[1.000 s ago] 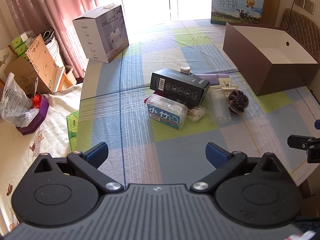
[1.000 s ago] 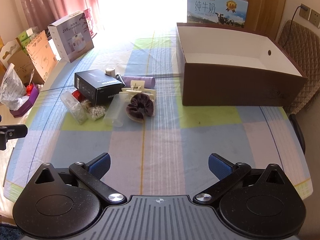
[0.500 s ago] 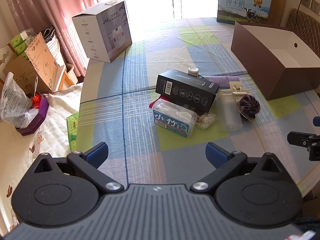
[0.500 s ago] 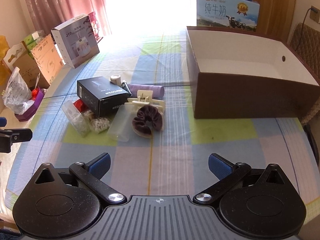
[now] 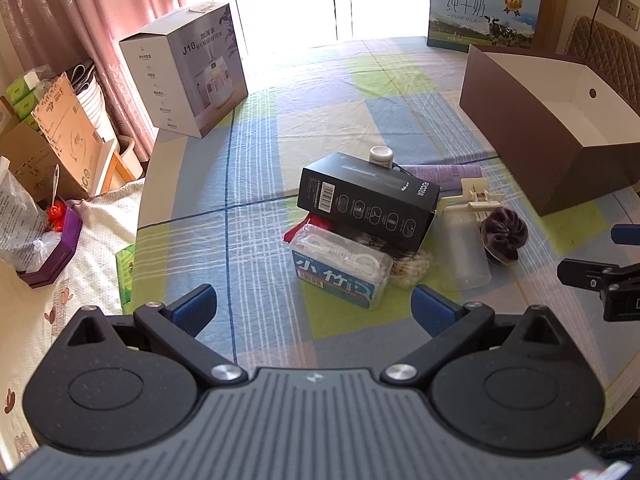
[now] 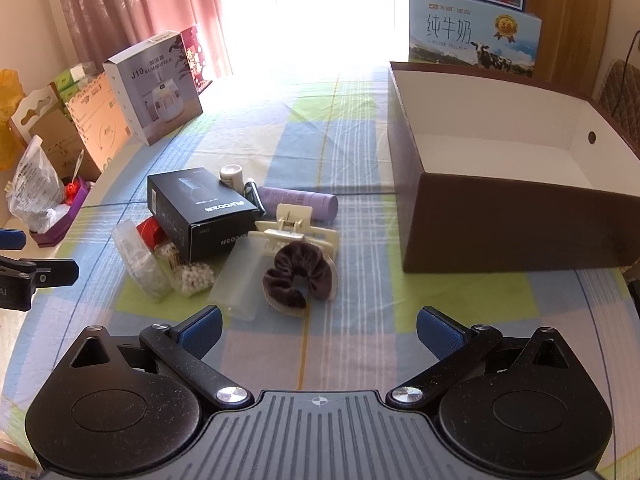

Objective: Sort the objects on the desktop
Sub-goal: 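Move both tools toward the cluster of items on the table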

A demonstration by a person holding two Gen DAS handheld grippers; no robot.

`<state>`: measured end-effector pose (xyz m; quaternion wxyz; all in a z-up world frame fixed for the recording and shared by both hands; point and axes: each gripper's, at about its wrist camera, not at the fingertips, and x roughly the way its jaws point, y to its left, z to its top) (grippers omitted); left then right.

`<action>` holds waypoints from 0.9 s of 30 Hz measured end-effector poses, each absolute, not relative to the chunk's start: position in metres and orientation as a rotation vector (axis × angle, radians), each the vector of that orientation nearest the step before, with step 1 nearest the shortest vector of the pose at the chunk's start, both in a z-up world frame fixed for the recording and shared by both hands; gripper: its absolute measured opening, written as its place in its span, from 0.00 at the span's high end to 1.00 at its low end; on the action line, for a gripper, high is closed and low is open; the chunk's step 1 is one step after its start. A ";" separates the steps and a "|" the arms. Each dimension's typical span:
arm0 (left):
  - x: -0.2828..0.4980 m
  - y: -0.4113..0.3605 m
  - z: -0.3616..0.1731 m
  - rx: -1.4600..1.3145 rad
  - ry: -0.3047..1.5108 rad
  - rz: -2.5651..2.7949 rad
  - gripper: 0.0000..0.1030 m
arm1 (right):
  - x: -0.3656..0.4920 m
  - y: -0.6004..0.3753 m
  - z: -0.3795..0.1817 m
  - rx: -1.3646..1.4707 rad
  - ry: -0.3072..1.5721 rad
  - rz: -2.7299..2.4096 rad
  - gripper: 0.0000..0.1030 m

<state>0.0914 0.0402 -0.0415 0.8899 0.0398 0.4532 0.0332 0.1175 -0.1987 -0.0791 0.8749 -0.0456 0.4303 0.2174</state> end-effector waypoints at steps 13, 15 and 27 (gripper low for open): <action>0.111 0.040 -0.062 0.070 0.924 0.025 0.01 | 0.138 -0.188 -0.095 -0.096 0.883 0.478 0.02; 0.113 0.040 -0.066 0.066 0.918 0.008 0.01 | 0.139 -0.188 -0.098 -0.092 0.864 0.486 0.03; 0.130 0.041 -0.088 0.071 0.901 -0.069 0.01 | 0.154 -0.179 -0.127 -0.119 0.834 0.547 0.25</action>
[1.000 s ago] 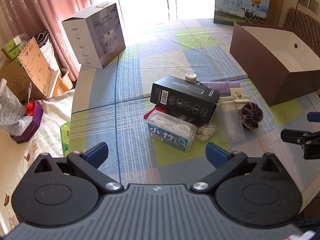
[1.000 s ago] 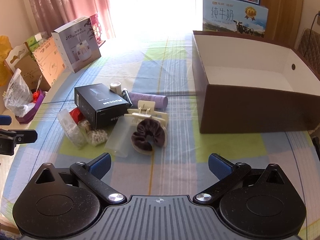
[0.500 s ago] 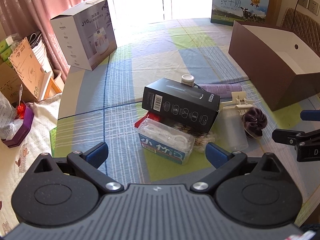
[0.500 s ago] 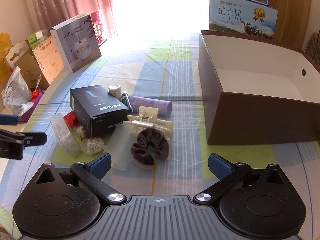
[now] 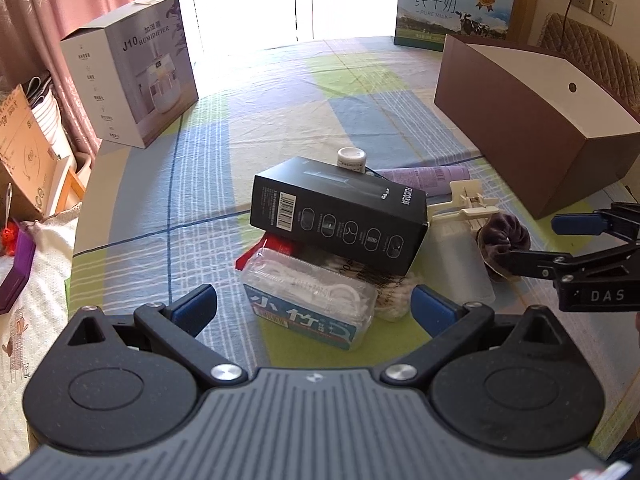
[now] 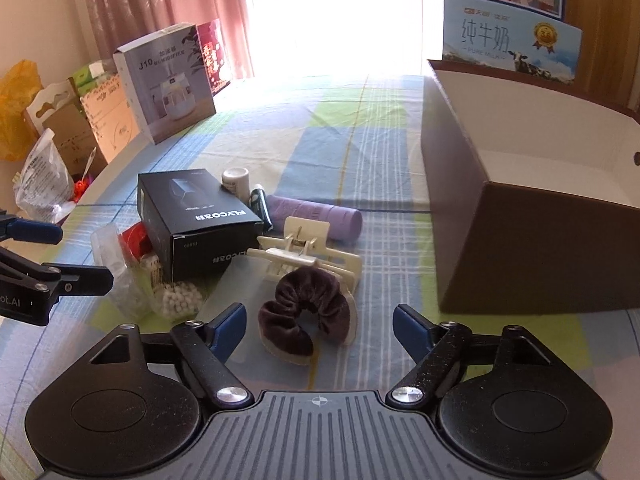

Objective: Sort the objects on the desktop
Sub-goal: 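Move both tools toward the cluster of items on the table, then grasp the dark brown scrunchie with the right tool while the left tool grasps the clear blue-labelled box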

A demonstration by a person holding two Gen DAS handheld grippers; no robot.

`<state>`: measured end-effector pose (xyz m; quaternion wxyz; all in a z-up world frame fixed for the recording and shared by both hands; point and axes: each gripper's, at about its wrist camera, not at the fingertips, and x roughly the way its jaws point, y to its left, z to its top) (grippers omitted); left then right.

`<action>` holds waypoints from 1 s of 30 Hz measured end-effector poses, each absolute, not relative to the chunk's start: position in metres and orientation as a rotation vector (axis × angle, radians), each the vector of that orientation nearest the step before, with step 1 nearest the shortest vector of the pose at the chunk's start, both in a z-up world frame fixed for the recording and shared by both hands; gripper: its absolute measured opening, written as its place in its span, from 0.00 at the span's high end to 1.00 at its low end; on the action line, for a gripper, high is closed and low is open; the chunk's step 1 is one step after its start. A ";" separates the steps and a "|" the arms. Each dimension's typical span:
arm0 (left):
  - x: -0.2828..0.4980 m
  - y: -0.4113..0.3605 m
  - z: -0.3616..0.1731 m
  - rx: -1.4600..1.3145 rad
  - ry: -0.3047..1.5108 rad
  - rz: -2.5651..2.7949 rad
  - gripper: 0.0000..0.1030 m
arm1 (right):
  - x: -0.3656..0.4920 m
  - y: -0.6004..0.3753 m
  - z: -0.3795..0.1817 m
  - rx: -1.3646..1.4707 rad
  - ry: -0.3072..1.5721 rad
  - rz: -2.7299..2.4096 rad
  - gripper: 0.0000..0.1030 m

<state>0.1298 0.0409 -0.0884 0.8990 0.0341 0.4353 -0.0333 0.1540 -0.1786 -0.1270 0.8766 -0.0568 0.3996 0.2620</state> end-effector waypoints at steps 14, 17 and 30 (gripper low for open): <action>0.142 0.043 -0.102 0.118 0.899 -0.133 0.01 | 0.171 -0.170 -0.148 -0.131 0.865 0.570 0.51; 0.142 0.043 -0.104 0.132 0.897 -0.145 0.01 | 0.171 -0.169 -0.150 -0.132 0.877 0.591 0.71; 0.144 0.047 -0.111 0.199 0.882 -0.213 0.01 | 0.162 -0.204 -0.139 -0.070 0.912 0.515 0.81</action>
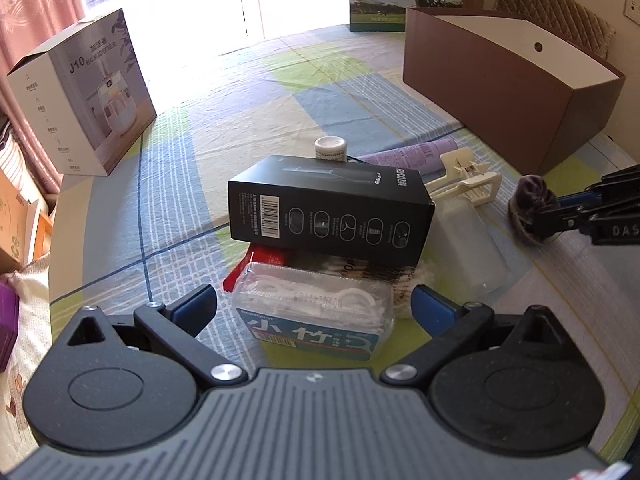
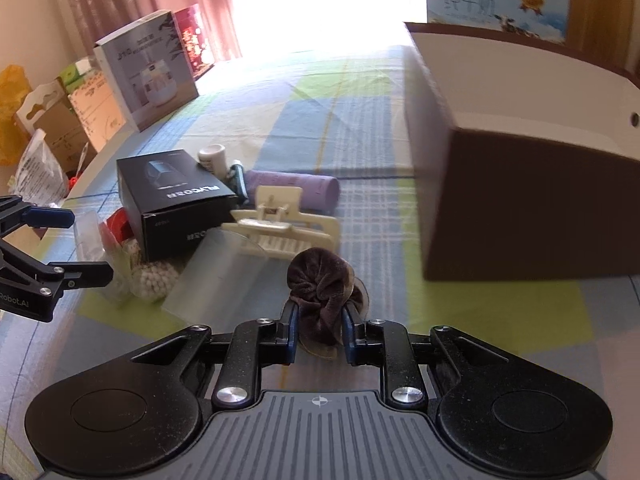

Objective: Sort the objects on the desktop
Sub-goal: 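Grasp the dark brown scrunchie with the right tool while the left tool grasps the clear blue-labelled box, then carry the scrunchie and the clear box with both tools over the brown cardboard box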

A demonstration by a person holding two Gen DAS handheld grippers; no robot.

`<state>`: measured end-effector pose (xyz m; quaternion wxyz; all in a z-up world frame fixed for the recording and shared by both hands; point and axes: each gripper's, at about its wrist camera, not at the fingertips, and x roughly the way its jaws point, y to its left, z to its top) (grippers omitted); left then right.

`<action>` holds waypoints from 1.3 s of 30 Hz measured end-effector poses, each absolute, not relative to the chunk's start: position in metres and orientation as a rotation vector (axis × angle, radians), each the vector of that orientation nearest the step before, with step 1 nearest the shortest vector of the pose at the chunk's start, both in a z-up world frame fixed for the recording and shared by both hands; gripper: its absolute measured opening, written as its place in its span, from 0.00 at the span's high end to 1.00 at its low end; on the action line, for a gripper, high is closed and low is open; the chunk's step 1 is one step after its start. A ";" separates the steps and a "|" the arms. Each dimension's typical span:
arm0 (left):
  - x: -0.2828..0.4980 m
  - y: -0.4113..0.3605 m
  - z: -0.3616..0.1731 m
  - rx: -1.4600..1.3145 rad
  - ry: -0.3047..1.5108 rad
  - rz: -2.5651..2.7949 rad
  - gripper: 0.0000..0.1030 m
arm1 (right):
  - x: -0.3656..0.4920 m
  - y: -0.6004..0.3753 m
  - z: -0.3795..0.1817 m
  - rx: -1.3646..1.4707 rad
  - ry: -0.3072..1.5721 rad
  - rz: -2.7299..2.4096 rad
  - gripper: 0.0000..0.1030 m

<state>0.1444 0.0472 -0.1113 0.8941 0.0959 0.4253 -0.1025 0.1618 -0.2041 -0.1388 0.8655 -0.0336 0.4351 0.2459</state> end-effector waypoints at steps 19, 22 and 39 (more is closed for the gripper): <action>0.140 0.044 -0.123 0.253 0.887 -0.228 0.16 | 0.140 -0.248 -0.129 0.006 0.948 0.402 0.81; 0.134 0.043 -0.120 0.245 0.890 -0.214 0.16 | 0.139 -0.248 -0.127 0.001 0.947 0.408 0.81; 0.103 -0.005 -0.068 0.175 0.851 -0.166 0.16 | 0.131 -0.284 -0.099 -0.005 0.925 0.465 0.81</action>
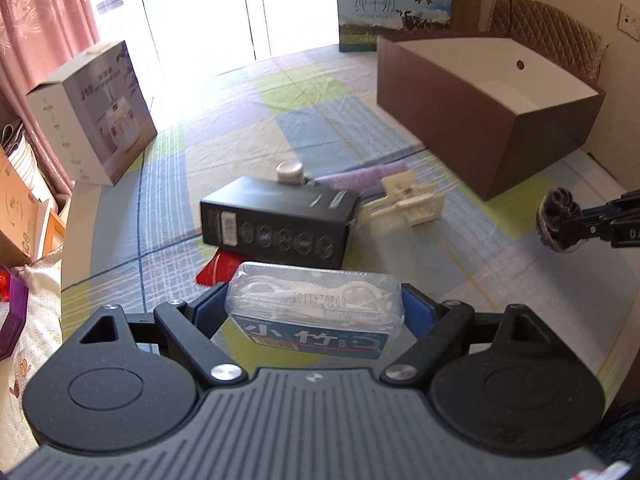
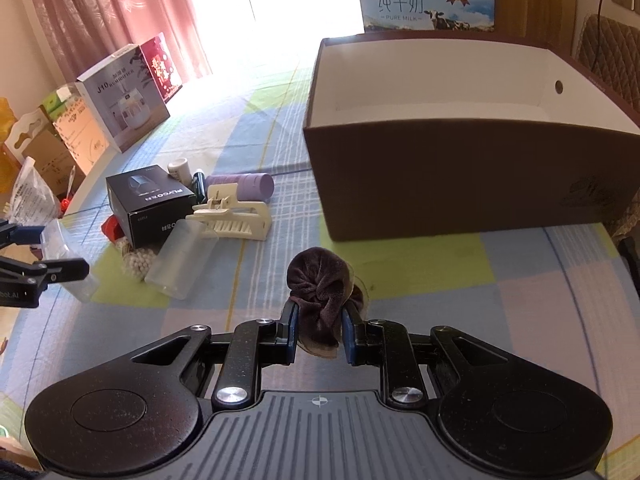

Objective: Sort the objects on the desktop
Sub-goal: 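Carry the scrunchie and the clear box with both tools over the brown cardboard box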

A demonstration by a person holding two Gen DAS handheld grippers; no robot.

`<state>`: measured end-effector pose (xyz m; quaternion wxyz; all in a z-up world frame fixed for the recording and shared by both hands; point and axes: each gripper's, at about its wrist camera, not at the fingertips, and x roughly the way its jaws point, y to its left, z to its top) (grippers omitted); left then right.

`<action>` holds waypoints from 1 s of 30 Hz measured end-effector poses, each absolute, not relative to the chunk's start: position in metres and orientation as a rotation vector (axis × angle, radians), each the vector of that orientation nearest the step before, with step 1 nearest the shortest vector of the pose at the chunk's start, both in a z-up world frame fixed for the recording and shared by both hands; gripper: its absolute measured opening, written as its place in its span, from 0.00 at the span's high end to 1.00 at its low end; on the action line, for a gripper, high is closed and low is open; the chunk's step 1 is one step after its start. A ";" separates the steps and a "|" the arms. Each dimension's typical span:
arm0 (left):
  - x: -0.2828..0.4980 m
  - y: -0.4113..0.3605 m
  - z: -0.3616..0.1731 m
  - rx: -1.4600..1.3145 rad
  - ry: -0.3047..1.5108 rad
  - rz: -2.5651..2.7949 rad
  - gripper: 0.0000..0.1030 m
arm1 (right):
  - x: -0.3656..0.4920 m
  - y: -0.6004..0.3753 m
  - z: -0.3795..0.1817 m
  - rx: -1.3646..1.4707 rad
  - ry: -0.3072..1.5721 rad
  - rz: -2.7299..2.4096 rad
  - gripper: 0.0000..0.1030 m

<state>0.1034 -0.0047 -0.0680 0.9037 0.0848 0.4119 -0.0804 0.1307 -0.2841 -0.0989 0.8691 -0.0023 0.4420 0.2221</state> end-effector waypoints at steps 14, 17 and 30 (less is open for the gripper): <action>0.119 -0.103 -0.008 0.175 0.735 -0.246 0.16 | 0.139 -0.348 -0.049 -0.005 0.870 0.511 0.81; 0.130 -0.126 0.001 0.173 0.710 -0.270 0.16 | 0.145 -0.362 -0.036 -0.002 0.844 0.522 0.81; 0.209 -0.227 0.009 0.178 0.662 -0.349 0.16 | 0.219 -0.416 -0.004 -0.001 0.746 0.542 0.81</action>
